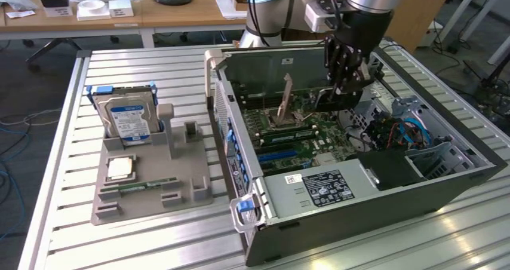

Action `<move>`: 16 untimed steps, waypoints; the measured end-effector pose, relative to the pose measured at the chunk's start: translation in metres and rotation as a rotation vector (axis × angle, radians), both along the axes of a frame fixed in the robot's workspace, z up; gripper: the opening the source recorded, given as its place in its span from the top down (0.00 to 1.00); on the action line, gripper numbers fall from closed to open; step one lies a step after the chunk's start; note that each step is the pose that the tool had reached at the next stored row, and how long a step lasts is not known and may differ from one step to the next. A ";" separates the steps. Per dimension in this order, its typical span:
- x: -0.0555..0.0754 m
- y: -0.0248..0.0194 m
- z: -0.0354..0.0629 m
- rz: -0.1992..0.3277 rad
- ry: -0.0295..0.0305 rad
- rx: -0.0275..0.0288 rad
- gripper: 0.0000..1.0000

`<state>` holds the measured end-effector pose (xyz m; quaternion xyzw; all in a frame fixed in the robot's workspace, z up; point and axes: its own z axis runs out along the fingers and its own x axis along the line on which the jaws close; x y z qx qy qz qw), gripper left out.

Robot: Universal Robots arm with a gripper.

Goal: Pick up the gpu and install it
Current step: 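Insert the gpu into the slot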

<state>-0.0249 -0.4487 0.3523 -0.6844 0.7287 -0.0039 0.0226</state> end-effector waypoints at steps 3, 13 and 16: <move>-0.002 0.0000 -0.0055 0.000 0.0000 -0.0001 0.73; -0.006 -0.0003 -0.0176 0.001 0.0000 -0.0003 0.73; -0.006 -0.0015 -0.0183 0.001 0.0000 -0.0001 0.73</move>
